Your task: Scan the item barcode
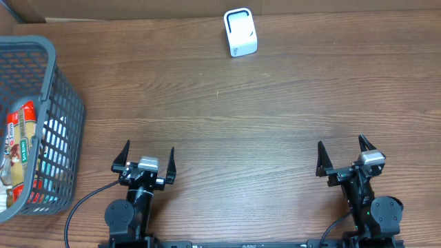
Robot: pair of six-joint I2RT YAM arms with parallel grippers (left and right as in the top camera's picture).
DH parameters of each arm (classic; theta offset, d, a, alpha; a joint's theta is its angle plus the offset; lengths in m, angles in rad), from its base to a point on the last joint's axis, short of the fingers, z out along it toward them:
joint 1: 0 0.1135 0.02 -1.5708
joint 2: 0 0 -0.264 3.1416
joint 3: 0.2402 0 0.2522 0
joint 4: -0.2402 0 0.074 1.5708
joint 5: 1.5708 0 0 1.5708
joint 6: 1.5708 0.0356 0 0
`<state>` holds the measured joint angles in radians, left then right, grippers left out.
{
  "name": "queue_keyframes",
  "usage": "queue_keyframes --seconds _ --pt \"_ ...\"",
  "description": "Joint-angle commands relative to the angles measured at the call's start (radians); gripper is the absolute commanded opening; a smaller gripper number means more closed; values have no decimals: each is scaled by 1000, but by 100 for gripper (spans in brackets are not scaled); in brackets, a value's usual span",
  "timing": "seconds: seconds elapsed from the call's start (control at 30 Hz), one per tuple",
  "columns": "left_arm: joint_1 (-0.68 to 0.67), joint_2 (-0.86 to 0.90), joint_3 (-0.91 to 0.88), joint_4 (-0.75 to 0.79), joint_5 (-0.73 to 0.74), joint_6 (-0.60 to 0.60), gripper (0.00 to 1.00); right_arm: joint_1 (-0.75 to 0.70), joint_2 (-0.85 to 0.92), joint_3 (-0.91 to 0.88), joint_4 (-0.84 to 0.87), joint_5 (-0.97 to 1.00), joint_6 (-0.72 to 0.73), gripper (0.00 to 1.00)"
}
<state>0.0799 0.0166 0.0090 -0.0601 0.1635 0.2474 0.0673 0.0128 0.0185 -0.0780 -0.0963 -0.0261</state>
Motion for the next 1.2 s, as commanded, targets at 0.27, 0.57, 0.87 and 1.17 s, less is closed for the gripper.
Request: queue_keyframes --seconds 0.27,0.57,0.87,1.17 --pt "-5 -10 -4 -4 -3 -18 99 6 -10 -11 5 9 -5 100" --pt "-5 -2 30 -7 71 -193 100 6 -10 -11 5 9 -5 100" --pt "-5 171 272 -98 74 -219 100 6 -10 -11 5 9 -5 100" --pt "-5 638 785 -289 147 -270 100 6 -10 -11 5 9 -5 100"
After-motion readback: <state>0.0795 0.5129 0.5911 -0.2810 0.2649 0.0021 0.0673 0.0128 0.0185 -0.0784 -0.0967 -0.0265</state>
